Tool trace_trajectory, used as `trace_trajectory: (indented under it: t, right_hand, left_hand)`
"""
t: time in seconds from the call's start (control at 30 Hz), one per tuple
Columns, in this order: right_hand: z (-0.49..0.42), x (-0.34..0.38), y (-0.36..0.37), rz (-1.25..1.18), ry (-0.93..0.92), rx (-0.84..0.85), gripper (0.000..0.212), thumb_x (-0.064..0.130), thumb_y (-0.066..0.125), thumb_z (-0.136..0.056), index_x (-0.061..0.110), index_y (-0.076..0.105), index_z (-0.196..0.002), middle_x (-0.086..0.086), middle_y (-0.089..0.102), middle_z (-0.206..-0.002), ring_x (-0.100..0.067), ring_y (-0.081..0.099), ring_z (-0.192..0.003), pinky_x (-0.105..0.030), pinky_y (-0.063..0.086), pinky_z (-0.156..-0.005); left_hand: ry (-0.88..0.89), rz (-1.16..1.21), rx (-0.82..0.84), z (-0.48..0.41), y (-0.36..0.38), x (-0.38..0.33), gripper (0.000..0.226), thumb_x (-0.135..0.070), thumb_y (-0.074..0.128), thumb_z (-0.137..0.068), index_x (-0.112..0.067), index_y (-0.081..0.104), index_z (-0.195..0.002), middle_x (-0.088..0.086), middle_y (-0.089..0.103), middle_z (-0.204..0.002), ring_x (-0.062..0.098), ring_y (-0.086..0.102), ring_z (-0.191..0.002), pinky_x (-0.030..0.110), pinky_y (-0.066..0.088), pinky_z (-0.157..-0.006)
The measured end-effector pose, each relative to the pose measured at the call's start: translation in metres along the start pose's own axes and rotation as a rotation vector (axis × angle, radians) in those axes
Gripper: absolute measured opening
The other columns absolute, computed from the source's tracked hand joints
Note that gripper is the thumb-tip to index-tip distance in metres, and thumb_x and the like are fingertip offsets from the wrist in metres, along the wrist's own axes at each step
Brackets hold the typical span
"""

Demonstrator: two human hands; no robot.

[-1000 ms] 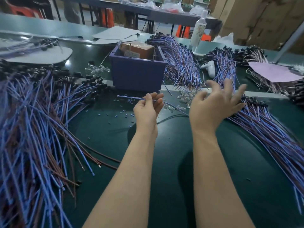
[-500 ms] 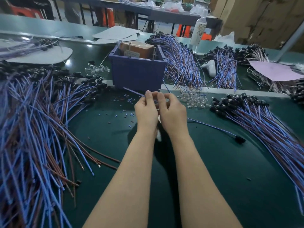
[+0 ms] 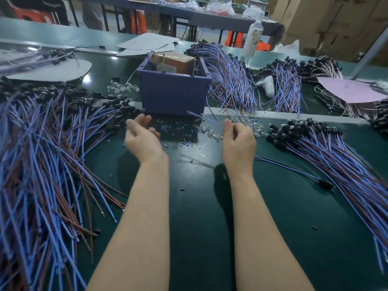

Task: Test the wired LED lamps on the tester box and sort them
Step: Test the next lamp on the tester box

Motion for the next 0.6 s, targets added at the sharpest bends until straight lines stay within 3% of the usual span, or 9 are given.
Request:
trace_trajectory:
  t: [0.03,0.1,0.13,0.2,0.3,0.37,0.43,0.5,0.6]
  right_hand:
    - [0.0,0.001,0.0,-0.01,0.019,-0.024,0.037,0.033,0.044,-0.099,0.009,0.051,-0.072,-0.006,0.048,-0.08,-0.022,0.042,-0.08,-0.028,0.025,-0.07]
    - [0.003,0.003,0.005,-0.028,0.03,-0.033,0.038,0.034,0.043,-0.099,0.005,0.057,-0.078,-0.005,0.049,-0.083,-0.022,0.043,-0.083,-0.026,0.025,-0.07]
    - [0.004,0.004,0.008,-0.035,0.027,-0.03,0.039,0.034,0.042,-0.099,0.004,0.058,-0.08,-0.005,0.049,-0.084,-0.021,0.043,-0.084,-0.025,0.025,-0.071]
    - [0.005,0.005,0.009,-0.052,0.018,-0.037,0.039,0.033,0.041,-0.1,0.003,0.059,-0.082,-0.005,0.049,-0.084,-0.021,0.043,-0.083,-0.024,0.024,-0.07]
    - [0.005,0.008,0.009,-0.08,-0.013,-0.038,0.037,0.029,0.041,-0.1,0.002,0.059,-0.082,-0.01,0.053,-0.085,-0.022,0.043,-0.082,-0.024,0.024,-0.07]
    - [0.007,0.013,0.013,-0.104,-0.039,0.035,0.032,0.025,0.042,-0.1,0.003,0.061,-0.085,-0.012,0.057,-0.087,-0.023,0.047,-0.083,-0.028,0.029,-0.072]
    - [0.009,0.016,0.018,-0.128,-0.05,0.12,0.026,0.02,0.044,-0.099,0.003,0.063,-0.092,-0.014,0.064,-0.091,-0.022,0.05,-0.082,-0.031,0.034,-0.073]
    - [0.01,0.017,0.018,-0.13,-0.053,0.171,0.021,0.017,0.046,-0.098,0.004,0.063,-0.098,-0.012,0.067,-0.092,-0.019,0.051,-0.079,-0.028,0.034,-0.071]
    - [0.011,0.014,0.019,-0.054,-0.079,0.258,0.02,0.017,0.049,-0.097,0.006,0.066,-0.098,-0.007,0.065,-0.085,-0.017,0.051,-0.077,-0.027,0.033,-0.067]
  left_hand:
    - [0.04,-0.058,0.006,0.002,0.0,0.0,0.026,-0.015,0.038,-0.102,-0.007,0.056,-0.118,0.002,0.059,-0.095,0.002,0.044,-0.048,0.014,0.04,-0.048]
    - [0.122,-0.225,0.091,0.014,0.005,0.006,0.048,-0.003,0.047,-0.095,-0.013,0.038,-0.141,0.005,0.045,-0.123,0.007,0.051,-0.063,0.02,0.05,-0.065]
    - [0.183,-0.356,0.147,0.02,0.007,0.01,0.056,-0.003,0.05,-0.092,-0.016,0.033,-0.144,0.006,0.034,-0.136,0.011,0.053,-0.071,0.023,0.051,-0.076]
    - [0.323,-0.541,0.235,0.031,0.009,0.012,0.047,-0.011,0.056,-0.091,-0.015,0.044,-0.137,0.009,0.025,-0.144,0.011,0.053,-0.082,0.021,0.046,-0.085]
    - [0.452,-0.696,0.438,0.04,0.016,0.014,0.016,-0.029,0.059,-0.092,-0.015,0.066,-0.097,0.005,0.062,-0.107,-0.002,0.054,-0.07,0.02,0.047,-0.077]
    - [0.4,-0.763,0.584,0.044,0.018,0.02,0.022,-0.033,0.058,-0.093,-0.014,0.067,-0.085,-0.003,0.064,-0.079,0.004,0.052,-0.066,0.025,0.046,-0.073]
    - [0.352,-0.734,0.682,0.046,0.02,0.024,0.022,-0.024,0.057,-0.094,-0.007,0.067,-0.086,0.002,0.063,-0.075,0.012,0.053,-0.07,0.031,0.046,-0.075]
    - [0.344,-0.657,0.64,0.045,0.02,0.023,0.016,-0.016,0.056,-0.094,-0.005,0.065,-0.087,0.004,0.062,-0.076,0.013,0.052,-0.07,0.03,0.046,-0.073]
    - [0.214,-0.379,0.42,0.036,0.017,0.017,0.014,-0.013,0.052,-0.097,-0.011,0.061,-0.086,-0.004,0.06,-0.071,-0.001,0.053,-0.057,0.014,0.044,-0.061]
Point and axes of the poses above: each hand's wrist, its own z-axis away from the middle knuckle, its own y-axis out of the palm, x = y × z, the point moved 2 cm from there along -z, towards the middle knuckle
